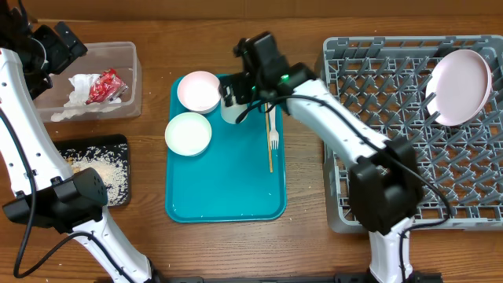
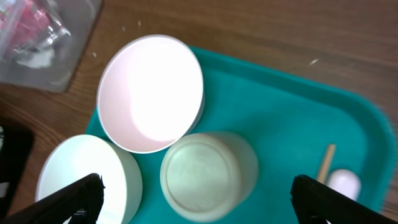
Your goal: Sort waste into correct bins and load items into the dishwasher rack
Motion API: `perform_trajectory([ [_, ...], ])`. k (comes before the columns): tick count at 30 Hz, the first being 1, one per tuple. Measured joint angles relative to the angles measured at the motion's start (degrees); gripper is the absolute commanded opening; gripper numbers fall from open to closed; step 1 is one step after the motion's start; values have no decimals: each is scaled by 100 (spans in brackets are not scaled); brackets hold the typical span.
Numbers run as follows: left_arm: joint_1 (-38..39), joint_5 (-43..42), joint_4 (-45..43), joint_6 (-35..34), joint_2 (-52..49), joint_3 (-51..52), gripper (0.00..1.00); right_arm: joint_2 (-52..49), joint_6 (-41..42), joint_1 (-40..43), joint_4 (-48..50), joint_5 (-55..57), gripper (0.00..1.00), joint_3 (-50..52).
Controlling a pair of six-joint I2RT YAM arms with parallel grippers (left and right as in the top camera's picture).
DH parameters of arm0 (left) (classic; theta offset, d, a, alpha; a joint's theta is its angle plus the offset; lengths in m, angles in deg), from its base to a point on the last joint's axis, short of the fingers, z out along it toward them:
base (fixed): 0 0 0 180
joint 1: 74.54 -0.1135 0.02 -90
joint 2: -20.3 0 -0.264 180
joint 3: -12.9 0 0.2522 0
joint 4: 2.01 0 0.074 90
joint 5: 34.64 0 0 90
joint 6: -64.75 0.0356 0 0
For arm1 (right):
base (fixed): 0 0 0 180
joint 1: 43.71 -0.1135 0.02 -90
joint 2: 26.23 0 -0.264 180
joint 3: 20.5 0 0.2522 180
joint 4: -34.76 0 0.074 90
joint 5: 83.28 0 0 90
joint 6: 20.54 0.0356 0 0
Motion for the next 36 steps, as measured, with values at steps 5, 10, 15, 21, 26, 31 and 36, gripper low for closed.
perform_trajectory([
  [5,0,-2,0,0,0,0,100,-223,13,-339,227,352,100,55],
  [10,0,0,0,0,0,0,100,-356,13,-452,284,704,100,52],
  [15,0,0,0,0,0,0,100,-741,15,-450,341,907,99,52],
  [21,0,-2,0,0,0,0,100,-774,26,-450,404,999,60,52],
  [26,0,0,2,0,0,0,100,-743,15,-446,378,1040,49,42],
  [31,0,0,0,0,0,0,100,-522,20,-385,-81,1003,45,39],
  [36,0,-2,0,0,0,0,100,413,20,190,-734,968,45,-46],
])
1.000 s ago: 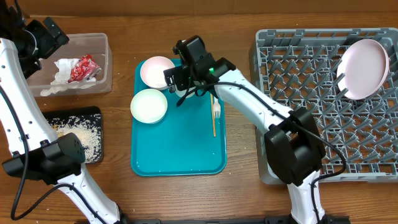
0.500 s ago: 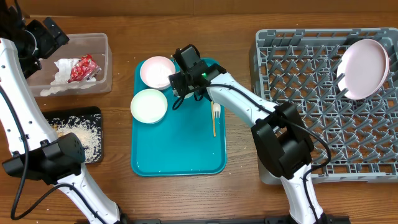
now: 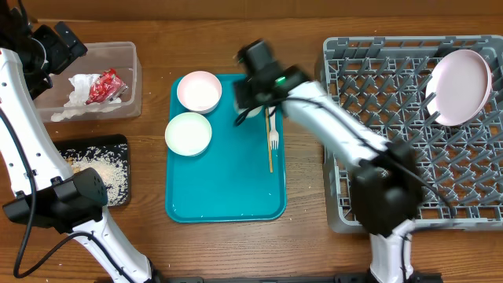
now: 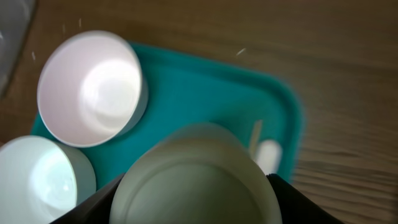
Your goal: Sort waste into correct bins and load items into the dishwasher rack
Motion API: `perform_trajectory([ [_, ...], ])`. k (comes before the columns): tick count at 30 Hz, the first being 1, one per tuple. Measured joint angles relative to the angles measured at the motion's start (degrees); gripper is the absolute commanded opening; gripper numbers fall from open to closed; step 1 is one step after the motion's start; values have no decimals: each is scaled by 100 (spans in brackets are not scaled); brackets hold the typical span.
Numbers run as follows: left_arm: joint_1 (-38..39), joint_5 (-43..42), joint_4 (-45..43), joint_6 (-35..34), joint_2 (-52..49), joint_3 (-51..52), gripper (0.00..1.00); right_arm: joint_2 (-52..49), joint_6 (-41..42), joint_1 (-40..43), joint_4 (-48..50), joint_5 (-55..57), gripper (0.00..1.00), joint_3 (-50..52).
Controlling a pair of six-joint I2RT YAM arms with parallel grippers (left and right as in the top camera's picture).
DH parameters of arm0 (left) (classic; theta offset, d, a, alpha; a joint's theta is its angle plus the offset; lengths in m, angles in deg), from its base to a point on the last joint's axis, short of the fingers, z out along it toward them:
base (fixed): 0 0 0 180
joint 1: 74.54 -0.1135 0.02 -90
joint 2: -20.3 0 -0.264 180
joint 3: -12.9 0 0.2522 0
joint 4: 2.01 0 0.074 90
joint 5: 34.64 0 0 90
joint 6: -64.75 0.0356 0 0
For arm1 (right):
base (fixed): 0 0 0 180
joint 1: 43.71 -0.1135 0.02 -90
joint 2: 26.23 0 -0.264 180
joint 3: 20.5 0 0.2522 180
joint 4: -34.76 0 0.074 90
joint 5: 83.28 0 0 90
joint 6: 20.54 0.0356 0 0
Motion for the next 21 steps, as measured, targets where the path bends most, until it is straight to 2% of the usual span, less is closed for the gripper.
perform_trajectory([
  [4,0,2,2,2,0,0,100,1036,-4,927,-452,9,44,-129],
  [7,0,0,2,0,0,0,100,1786,-7,2208,-1062,70,44,-225],
  [11,0,2,2,0,0,0,100,1727,-4,3289,-1390,131,48,-186],
  [14,0,2,2,0,0,0,100,1622,-7,3657,-1377,140,49,-96],
  [19,0,2,0,0,0,0,100,1123,-11,4094,-1375,140,57,42],
  [21,0,2,0,0,0,0,100,894,-7,4131,-1375,140,68,61],
])
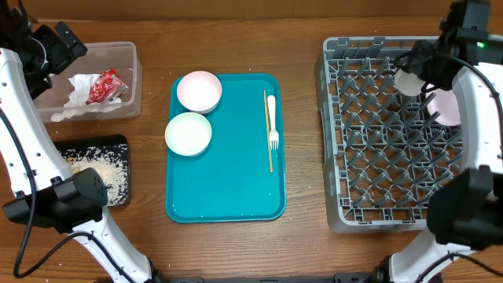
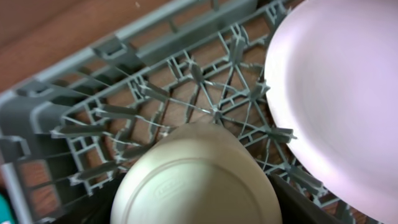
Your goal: Sort waste into correct bins and load items into the dishwasher rack
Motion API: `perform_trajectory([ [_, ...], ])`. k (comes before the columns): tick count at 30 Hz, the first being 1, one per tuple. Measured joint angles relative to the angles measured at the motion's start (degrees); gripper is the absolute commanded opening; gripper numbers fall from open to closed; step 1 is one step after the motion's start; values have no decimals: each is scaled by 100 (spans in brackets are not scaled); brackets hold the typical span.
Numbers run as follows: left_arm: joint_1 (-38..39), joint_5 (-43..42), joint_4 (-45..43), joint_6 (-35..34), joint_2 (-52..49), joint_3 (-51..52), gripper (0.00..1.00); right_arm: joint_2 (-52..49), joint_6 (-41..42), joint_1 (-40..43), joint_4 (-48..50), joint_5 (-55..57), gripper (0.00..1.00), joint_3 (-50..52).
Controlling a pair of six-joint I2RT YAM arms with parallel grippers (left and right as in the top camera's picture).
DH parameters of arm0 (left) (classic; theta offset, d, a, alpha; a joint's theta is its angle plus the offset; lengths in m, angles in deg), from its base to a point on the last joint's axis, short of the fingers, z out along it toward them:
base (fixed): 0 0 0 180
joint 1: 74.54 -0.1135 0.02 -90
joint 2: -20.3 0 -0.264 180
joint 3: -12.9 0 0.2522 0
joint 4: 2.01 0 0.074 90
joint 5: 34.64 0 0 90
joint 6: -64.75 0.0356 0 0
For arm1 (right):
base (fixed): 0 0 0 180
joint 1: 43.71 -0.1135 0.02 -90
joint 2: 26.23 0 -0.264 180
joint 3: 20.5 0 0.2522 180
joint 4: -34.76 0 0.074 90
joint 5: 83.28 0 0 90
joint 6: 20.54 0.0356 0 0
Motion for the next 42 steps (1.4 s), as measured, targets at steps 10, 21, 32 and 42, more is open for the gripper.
perform_trajectory([
  [10,0,-2,2,0,0,0,100,-267,-22,-11,-160,-11,93,22],
  [21,0,-2,0,0,0,0,100,330,-20,-883,-214,-2872,100,-573],
  [32,0,-2,2,0,0,0,100,-79,1244,-4312,210,-1991,96,-546],
  [42,0,0,0,0,0,0,100,-1541,2326,-5471,317,-828,79,-428],
])
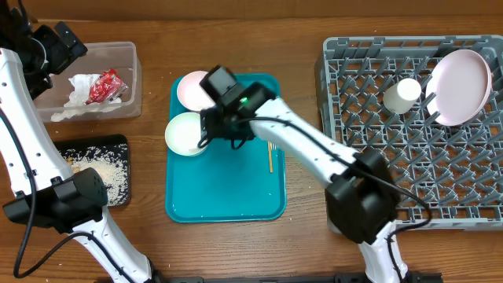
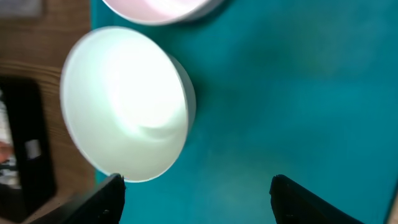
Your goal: Sort waste into correct bins and load items into the dishwasher rack
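Observation:
My right gripper (image 1: 222, 124) hangs open over the left part of the teal tray (image 1: 228, 196). In the right wrist view its fingers (image 2: 106, 196) stand wide apart, one at the rim of the white bowl (image 2: 124, 102), with nothing between them. The white bowl (image 1: 187, 134) sits at the tray's left edge. A pink bowl (image 1: 192, 88) lies behind it, partly under the gripper. A cream cup (image 1: 401, 94) rests in the grey dishwasher rack (image 1: 377, 157) next to a pink plate (image 1: 461, 75). My left gripper (image 1: 59, 43) is at the far left; its jaws are unclear.
A clear bin (image 1: 130, 79) with paper and a red wrapper stands at the back left. A black tray (image 1: 118, 141) with rice lies in front of it. A wooden stick (image 1: 270, 159) shows on the tray under my right arm.
The cup has left my right gripper and now rests in the rack by the pink plate. The gripper has opened and is now over the tray beside the white bowl.
My right gripper was open around the cream cup on the tray. Then it was shut on the cup above the tray, then held it over the rack near the pink plate. Now the cup sits in the rack and the gripper is open by the white bowl.

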Motion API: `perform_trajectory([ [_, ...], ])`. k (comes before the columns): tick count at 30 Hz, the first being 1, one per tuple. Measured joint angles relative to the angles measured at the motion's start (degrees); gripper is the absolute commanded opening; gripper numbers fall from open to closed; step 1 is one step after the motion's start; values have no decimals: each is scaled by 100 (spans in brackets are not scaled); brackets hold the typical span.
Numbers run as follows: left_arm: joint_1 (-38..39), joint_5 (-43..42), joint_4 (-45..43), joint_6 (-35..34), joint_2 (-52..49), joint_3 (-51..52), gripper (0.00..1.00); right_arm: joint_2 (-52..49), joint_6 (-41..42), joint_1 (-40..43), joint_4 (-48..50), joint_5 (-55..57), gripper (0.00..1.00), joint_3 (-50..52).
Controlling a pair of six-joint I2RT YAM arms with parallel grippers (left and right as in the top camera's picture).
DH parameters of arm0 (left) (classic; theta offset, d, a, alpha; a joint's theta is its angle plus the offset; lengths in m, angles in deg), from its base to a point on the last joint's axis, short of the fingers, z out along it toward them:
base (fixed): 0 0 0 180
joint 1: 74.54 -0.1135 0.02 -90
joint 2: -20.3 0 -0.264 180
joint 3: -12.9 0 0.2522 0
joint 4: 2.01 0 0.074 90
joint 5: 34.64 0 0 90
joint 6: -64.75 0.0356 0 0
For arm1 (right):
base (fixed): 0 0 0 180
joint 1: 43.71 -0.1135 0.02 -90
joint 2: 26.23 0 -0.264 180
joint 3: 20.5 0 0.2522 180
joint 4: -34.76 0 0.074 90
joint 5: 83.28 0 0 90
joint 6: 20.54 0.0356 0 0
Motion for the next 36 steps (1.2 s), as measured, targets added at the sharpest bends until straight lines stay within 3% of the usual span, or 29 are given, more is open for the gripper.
perform_trajectory([
  [11,0,0,0,2,0,0,100,-44,-1976,-872,925,376,75,17],
  [24,0,0,0,0,0,0,100,-761,-2780,-953,1110,393,74,17],
  [36,0,0,2,0,0,0,100,-761,-2924,-953,612,378,47,15],
])
